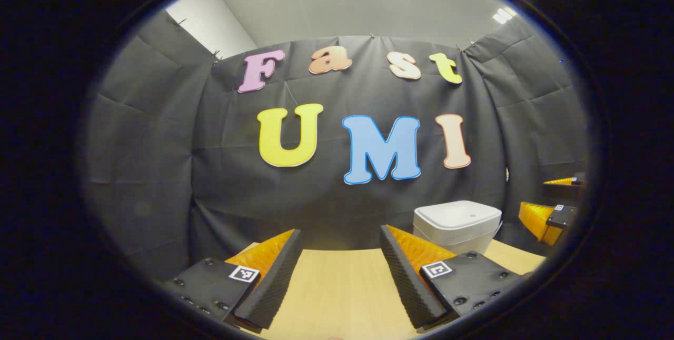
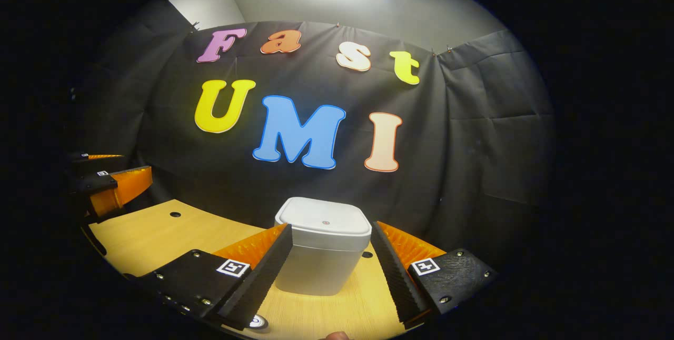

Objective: Press the lid of the desktop garbage bin to open it, pick up the crumpled paper on the desktop and throw it into the bin, then pick up the pop can on the desktop and drop it into the bin, and finally close the garbage bin lid.

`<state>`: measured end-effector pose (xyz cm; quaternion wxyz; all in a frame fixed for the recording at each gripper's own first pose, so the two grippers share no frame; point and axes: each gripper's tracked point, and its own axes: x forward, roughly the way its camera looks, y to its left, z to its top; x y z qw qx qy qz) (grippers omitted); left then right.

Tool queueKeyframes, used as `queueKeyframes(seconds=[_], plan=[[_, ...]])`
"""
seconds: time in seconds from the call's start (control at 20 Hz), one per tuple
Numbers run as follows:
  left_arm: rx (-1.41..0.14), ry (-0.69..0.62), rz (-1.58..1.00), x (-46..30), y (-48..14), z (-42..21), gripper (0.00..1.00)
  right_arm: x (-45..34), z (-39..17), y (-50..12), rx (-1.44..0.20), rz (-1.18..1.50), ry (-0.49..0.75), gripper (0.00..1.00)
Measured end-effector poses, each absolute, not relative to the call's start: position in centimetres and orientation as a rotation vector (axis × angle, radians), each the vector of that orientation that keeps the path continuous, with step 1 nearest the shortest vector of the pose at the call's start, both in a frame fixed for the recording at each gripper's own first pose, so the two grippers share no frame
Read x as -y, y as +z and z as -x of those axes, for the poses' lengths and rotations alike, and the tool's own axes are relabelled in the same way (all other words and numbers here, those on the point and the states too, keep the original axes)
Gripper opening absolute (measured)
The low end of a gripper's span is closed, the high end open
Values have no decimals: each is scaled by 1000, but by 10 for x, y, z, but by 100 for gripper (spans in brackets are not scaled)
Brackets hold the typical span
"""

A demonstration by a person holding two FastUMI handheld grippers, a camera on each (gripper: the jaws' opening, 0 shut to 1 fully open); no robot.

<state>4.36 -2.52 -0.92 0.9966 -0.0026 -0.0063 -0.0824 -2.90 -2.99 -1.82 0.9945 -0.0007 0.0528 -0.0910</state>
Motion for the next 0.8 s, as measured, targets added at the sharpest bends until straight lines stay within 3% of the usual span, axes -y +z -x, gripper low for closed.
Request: queueKeyframes(seconds=[0.05, 0.1, 0.2, 0.3, 0.35, 0.75, 0.8], plan=[[6, -172, 7, 26, -12, -46, 96, 32, 31, -20, -114, -4, -190, 96], [3, -180, 13, 27, -13, -47, 100, 33, 31, -21, -119, -14, -194, 96], [0, -184, 21, 29, -11, -48, 96, 33, 32, -22, -126, -32, -197, 96], [-10, -181, 15, 29, -12, -46, 100, 32, 30, -24, -125, -41, -192, 96], [-11, -179, 12, 29, -11, -44, 96, 29, 28, -24, -123, -44, -184, 96], [-33, -148, 4, 20, -13, -38, 100, 15, 14, -24, -125, -47, -119, 96], [-33, -143, 3, 20, -11, -39, 96, 17, 9, -23, -126, -50, -114, 96]])
